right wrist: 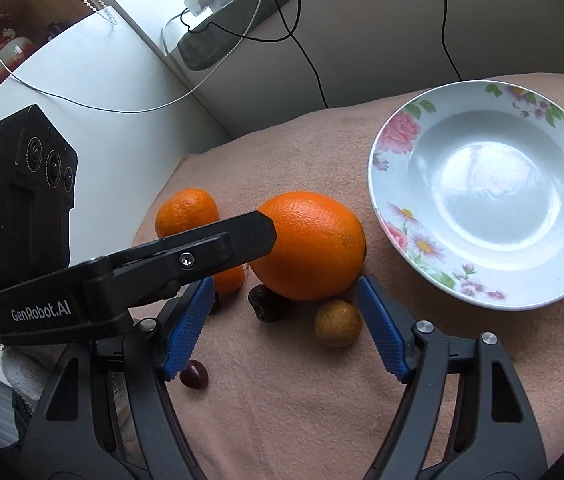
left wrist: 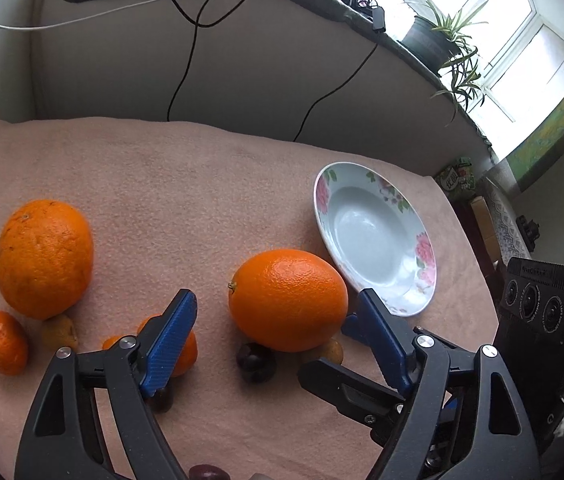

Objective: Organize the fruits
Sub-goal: 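Move the right gripper to the large orange beside the plate, then close the right gripper on the large orange and lift it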

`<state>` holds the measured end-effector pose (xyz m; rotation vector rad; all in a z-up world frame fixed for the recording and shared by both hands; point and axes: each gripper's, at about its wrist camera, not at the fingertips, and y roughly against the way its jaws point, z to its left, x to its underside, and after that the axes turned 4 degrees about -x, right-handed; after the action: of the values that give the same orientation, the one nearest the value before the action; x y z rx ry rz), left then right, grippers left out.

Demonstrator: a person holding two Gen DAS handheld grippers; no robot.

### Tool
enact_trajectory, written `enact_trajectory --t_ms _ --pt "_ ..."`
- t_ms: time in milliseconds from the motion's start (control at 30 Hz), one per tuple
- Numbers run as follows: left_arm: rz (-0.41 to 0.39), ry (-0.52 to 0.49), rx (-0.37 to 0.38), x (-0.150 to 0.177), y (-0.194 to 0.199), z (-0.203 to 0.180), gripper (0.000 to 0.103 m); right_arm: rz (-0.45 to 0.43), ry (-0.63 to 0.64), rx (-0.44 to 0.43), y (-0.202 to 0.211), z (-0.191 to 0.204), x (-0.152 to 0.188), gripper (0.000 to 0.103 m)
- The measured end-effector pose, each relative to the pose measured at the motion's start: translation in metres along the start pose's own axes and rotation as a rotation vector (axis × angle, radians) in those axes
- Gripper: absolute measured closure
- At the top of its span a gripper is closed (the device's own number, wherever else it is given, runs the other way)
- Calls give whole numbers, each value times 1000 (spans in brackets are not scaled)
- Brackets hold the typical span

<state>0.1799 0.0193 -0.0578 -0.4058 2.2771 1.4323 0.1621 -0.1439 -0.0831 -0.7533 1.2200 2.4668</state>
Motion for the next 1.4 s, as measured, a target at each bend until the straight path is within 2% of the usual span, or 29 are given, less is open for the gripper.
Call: enact_trajectory --t_ms 300,433,500,1000,1400 --pt "78 -51 9 -10 -16 -1 27 -9 18 54 -12 0 -7 30" --pt "99 -33 60 -11 -19 2 34 -9 21 75 -14 -2 -6 31" --pt "94 -43 55 -10 -18 1 34 -9 18 83 -15 -4 -7 34" --pt "23 -75 4 -7 3 -6 35 -46 45 42 -8 6 -7 35" --pt "-24 -105 40 -10 14 -38 36 -101 39 45 28 2 -14 35"
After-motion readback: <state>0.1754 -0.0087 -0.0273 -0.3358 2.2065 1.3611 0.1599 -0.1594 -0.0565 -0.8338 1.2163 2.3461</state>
